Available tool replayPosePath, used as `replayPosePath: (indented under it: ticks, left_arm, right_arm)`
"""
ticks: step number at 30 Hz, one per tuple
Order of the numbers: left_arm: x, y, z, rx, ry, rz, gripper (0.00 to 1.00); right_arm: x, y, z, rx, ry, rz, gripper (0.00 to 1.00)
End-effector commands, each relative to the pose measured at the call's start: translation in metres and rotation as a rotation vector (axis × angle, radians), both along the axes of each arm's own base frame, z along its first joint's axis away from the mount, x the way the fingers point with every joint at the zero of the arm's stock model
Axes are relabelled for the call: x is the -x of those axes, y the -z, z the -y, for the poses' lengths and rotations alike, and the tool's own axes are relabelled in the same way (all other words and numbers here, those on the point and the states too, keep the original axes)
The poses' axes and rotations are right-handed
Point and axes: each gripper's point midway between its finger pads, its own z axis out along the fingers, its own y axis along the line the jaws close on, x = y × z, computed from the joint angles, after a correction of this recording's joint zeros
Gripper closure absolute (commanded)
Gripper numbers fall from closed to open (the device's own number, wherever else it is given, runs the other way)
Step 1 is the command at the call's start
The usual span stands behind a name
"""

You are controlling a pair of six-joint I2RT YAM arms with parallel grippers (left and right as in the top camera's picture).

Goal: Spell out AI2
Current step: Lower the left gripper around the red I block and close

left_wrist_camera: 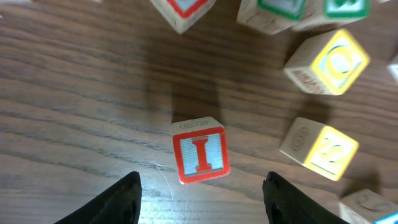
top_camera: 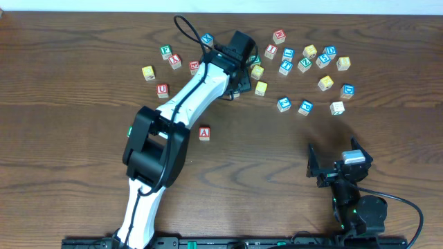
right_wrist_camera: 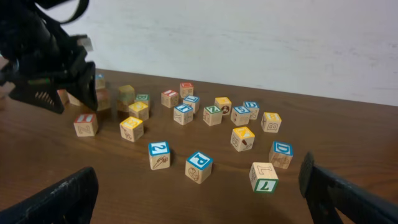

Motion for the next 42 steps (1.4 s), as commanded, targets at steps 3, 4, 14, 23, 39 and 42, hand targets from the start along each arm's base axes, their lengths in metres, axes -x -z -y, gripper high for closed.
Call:
replayPosePath:
  ticks: [3,4,14,23,39,42]
  left_arm:
    - [-0.008,-0.001,0.001,-0.002,-0.018,0.017,0.38]
    - [-0.008,-0.001,0.001,-0.002,-0.018,0.018,0.38]
    - [-0.012,-0.002,-0.007,-0.045,-0.039,0.044,0.38]
    - [-0.016,-0.002,-0.008,-0.049,-0.044,0.062,0.39]
    - [-0.009,0.025,0.007,-0.059,-0.01,0.027,0.39]
    - [-0.009,0.026,0.007,-0.058,-0.011,0.028,0.39]
  right_arm:
    - [0.0,0.001,0.002,-0.012,0.012,-0.004,0.01]
    - [0.0,0.001,0.002,-0.012,0.012,-0.004,0.01]
    - [0.0,0.001,0.002,-0.012,0.012,-0.004,0.01]
    - [0.0,0.001,0.002,-0.012,0.012,-0.004,0.01]
    - [0.0,0.001,0.002,-0.012,0.012,-0.004,0.01]
    - [0.0,0.001,0.002,-0.012,0.012,-0.004,0.01]
